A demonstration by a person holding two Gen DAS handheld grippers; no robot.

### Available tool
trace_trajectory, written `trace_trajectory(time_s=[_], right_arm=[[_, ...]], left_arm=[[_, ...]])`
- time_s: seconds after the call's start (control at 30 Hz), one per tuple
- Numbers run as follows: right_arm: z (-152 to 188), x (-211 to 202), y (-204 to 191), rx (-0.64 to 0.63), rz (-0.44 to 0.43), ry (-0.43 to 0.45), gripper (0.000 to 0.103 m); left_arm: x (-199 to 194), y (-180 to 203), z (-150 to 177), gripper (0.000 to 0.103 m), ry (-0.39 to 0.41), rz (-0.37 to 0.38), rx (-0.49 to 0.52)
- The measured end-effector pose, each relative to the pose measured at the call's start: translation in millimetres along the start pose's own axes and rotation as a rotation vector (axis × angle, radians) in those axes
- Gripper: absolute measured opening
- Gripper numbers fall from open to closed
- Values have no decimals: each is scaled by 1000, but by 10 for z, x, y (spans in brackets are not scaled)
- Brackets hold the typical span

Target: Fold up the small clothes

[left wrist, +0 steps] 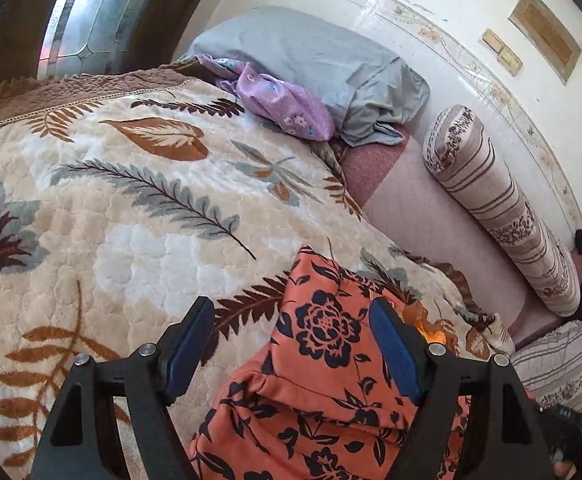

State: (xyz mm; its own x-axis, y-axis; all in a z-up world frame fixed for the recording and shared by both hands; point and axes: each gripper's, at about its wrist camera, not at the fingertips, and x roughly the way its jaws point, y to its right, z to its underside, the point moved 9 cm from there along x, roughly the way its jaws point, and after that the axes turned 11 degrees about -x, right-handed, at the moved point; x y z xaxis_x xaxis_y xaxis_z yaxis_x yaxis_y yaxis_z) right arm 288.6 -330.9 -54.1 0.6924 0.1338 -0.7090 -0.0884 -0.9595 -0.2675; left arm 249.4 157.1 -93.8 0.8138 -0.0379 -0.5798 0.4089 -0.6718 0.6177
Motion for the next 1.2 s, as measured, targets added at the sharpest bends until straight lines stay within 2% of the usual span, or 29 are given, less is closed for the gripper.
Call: trace_trajectory(time_s=[0.07,0.1,0.13,0.17,0.2,0.23,0.3,0.33,0.4,0.47,0.5,0.53,0.57,0.6,0.63,0.67,0.73,0.87,1.0,1.1,1.2], right_arm=[[263,158,143,-21,38,-98,10],[450,308,260,-7,54,-162,15],[645,428,404,25,79,-229,33],[816,481,539,53,92,-290,44],[834,449,548,69,36,-243,48],[804,370,548,69,19,-204,57],[714,190,532,76,-3,-146,66],[623,82,490,61,-17,-106,66],[437,-130,378,38,-57,-30,66],[298,-225,246,30,-134,26,71],[256,-216,134,27,-181,32,78],[261,-156,72,27,-227,23,82],[290,-38,14,31,-268,-3,83],[414,192,-1,45,-295,-71,86],[578,424,68,67,-268,-158,86],[774,628,177,105,-213,-256,85],[705,554,145,79,-208,-168,84],[777,618,-111,-166,-70,-241,85],[775,620,-263,-256,22,-269,85],[680,546,-408,-301,42,-219,85],[516,584,-484,-357,101,-163,85]], left_arm=[[91,-17,46,80,-28,-30,9],[180,-22,120,82,-66,-51,26],[304,-32,244,84,-132,-81,57],[442,-56,402,84,-211,-114,94],[566,-100,571,84,-291,-148,126],[661,-151,707,84,-343,-191,164],[613,-57,697,84,-254,-223,267],[556,1,669,84,-222,-220,282],[414,131,588,84,-148,-151,273],[371,175,547,84,-103,-150,303],[439,133,592,86,-125,-185,324],[570,51,693,87,-193,-233,339],[726,-74,850,88,-308,-275,331],[719,-82,837,90,-281,-261,329],[670,-42,789,90,-243,-251,320],[644,-27,789,90,-256,-240,302],[652,-45,825,91,-303,-212,275],[669,-49,816,91,-291,-233,278],[617,-36,796,91,-282,-232,280],[573,-31,721,91,-248,-226,260],[586,-58,714,91,-256,-231,255]])
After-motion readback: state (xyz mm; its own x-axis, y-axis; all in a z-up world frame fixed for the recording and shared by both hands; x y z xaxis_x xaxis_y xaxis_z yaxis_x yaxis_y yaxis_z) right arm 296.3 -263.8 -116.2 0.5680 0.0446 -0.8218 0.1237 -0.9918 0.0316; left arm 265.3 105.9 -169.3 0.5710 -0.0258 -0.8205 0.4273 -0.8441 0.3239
